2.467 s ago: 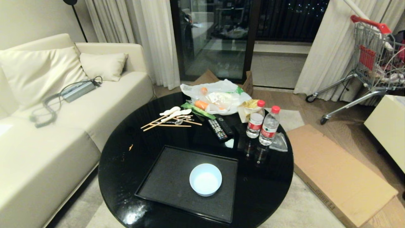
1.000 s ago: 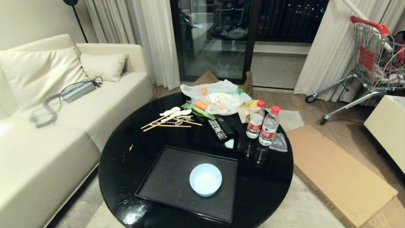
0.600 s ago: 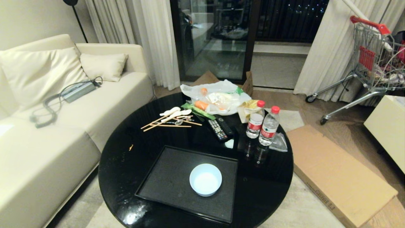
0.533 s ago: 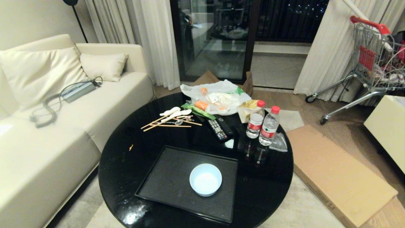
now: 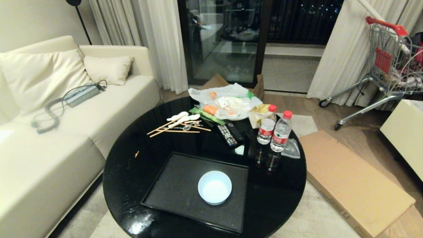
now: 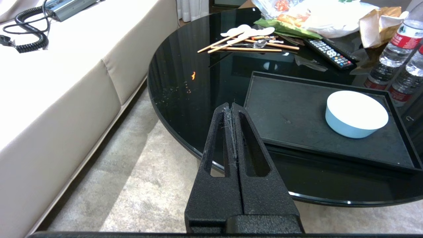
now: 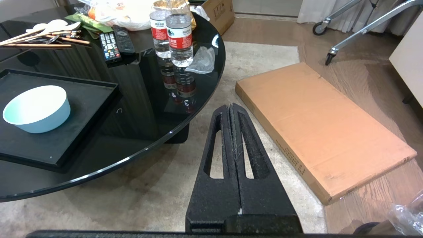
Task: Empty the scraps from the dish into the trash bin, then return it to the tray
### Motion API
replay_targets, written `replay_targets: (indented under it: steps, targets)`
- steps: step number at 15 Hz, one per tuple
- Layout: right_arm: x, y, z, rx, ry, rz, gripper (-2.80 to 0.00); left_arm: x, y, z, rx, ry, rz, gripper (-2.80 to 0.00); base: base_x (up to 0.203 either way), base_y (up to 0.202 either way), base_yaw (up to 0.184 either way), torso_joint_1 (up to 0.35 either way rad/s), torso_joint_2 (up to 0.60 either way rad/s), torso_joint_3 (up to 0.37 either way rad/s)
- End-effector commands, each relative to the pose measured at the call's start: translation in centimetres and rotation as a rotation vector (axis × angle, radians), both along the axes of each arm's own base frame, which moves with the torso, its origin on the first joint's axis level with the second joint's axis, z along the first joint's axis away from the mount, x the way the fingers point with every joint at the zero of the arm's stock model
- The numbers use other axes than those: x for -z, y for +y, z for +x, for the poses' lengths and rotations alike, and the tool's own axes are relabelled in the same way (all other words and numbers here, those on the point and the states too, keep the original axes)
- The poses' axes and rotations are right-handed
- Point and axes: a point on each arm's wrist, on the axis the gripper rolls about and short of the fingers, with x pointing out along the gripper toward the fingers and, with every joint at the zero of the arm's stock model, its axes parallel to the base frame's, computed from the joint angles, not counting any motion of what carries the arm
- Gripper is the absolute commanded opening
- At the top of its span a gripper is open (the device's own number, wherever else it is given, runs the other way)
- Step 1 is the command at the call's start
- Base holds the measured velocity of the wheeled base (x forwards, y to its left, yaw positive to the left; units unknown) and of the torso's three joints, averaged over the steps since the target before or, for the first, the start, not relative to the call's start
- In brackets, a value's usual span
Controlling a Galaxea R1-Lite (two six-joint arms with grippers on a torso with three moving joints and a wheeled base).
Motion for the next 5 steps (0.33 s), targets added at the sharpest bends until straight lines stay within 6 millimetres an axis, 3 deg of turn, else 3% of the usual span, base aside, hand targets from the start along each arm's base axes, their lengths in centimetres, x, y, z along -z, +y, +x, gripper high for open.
replay_targets:
  steps: [1,5]
  targets:
    - [-0.02,0.01,0.02,-0.003,-0.003,-0.004,-2.80,-0.01,0.00,0.00,0.000,-0.002,0.000,-2.80,0.000,0.000,0.000,0.000,0.00,0.000]
    - [-0.02,0.00,0.03,-0.001,-0.001,0.005,-2.80,0.00,0.00,0.00,0.000,-0.001,0.000,-2.80,0.000,0.000,0.000,0.000,0.00,0.000]
